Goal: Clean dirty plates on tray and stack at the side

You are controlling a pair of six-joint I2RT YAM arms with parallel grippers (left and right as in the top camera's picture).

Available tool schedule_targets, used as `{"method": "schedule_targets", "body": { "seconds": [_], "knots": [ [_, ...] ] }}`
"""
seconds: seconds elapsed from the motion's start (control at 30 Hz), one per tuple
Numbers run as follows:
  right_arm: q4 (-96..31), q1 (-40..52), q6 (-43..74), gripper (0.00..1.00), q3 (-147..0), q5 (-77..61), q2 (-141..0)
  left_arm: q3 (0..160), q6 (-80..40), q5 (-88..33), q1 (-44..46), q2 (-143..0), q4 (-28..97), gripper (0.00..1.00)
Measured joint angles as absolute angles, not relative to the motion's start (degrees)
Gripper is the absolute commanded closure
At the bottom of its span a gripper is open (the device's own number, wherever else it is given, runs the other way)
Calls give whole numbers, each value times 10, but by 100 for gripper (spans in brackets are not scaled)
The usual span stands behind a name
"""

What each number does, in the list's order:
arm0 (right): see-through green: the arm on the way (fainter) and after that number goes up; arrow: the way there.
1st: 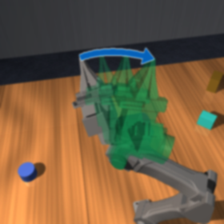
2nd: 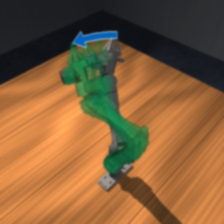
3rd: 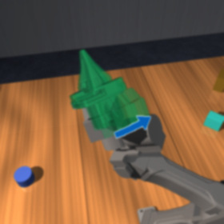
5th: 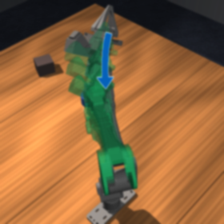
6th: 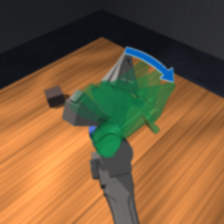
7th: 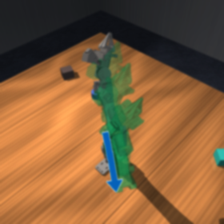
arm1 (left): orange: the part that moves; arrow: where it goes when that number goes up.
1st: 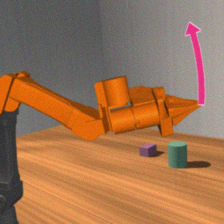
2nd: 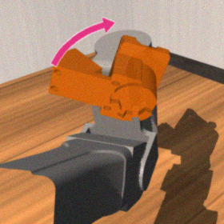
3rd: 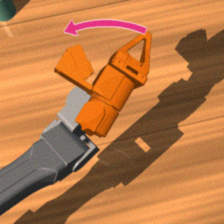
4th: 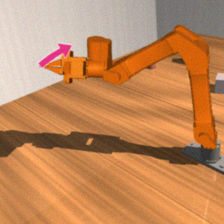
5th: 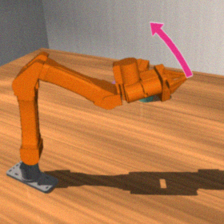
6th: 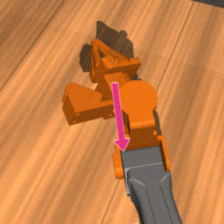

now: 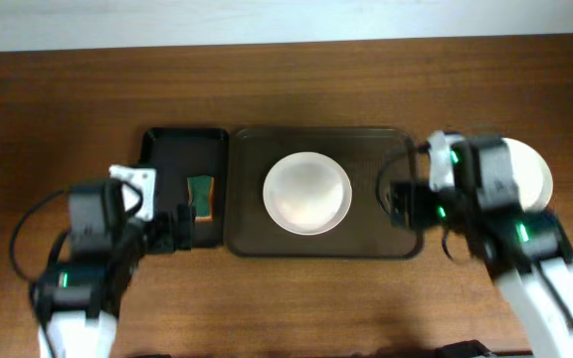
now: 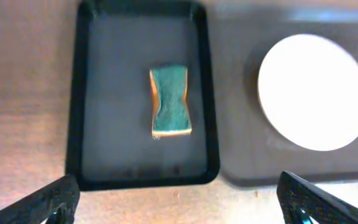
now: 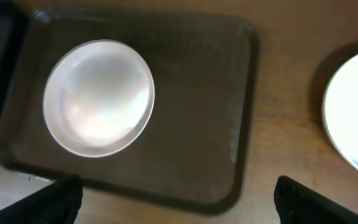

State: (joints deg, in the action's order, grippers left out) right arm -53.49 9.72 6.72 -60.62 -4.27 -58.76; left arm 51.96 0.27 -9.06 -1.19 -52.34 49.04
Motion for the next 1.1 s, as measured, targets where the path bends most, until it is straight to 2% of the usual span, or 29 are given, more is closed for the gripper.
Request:
{"method": "schedule_targets", "body": {
  "seconds": [0.1,0.27,0.8,0.93,1.1],
  "knots": [
    [-544,97,64,1,-582,-37,-514,506,3,-91,-12,-440,488,0],
    [-544,97,62,1,-581,-34,-473,505,3,-91,-12,-382,487,0],
    [-549,97,60,1,-578,-27,-531,504,4,-91,-12,-376,488,0],
    [-472,97,56,1,-551,-17,-481,504,4,-91,-12,-376,488,1],
    [-342,97,20,1,-442,-8,-306,503,5,-91,-12,-376,488,0]
  ]
}}
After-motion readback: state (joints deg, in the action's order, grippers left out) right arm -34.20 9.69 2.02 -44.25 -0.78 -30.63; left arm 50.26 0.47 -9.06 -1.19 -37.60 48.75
